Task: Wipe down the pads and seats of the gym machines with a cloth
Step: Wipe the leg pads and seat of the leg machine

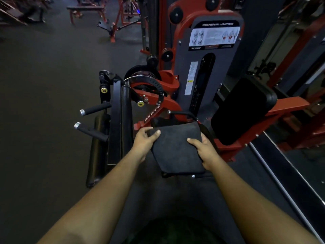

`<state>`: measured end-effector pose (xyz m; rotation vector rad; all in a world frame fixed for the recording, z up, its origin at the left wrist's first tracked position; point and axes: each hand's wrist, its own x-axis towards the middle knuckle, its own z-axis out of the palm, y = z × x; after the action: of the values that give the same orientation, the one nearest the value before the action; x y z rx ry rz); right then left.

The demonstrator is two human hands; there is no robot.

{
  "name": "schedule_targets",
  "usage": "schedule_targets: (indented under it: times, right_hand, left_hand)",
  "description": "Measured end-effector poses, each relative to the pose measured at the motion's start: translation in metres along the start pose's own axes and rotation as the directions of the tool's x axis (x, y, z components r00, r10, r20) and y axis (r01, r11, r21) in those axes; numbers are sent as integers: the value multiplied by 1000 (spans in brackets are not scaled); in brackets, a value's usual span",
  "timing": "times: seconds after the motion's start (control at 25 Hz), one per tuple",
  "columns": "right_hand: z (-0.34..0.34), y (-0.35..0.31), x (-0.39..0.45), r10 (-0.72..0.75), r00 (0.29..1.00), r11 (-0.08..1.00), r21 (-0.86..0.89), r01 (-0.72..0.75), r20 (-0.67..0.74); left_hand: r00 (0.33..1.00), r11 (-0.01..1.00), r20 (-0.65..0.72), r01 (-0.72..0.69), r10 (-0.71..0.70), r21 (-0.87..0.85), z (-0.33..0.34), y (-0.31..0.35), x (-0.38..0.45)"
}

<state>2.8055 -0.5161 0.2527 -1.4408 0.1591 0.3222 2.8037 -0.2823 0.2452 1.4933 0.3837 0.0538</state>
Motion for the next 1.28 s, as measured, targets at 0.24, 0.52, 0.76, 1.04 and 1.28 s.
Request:
schedule_targets:
  times: [0.24, 0.52, 0.76, 1.04, 1.28]
  right_hand:
    - [-42, 29, 36, 98, 991, 919, -373, -126, -95]
    - [-119, 55, 163, 5, 974, 668, -724, -171, -225]
    - [-173, 117, 305, -144, 972, 442, -891, -103, -183]
    - [-166, 253, 368, 174, 982, 347, -929, -129, -72]
    - [-130, 277, 425, 314, 893, 221, -889, -400, -323]
  left_hand:
    - [978, 938, 71, 164, -194, 305, 24, -53, 52]
    - [925, 736, 178, 140, -336, 662, 91, -106, 149]
    - [920, 384, 276, -157, -279, 910, 150, -191, 253]
    - [906, 136, 393, -374, -159, 917, 159, -273, 359]
    - [880, -89, 470, -474, -70, 876, 157, -307, 413]
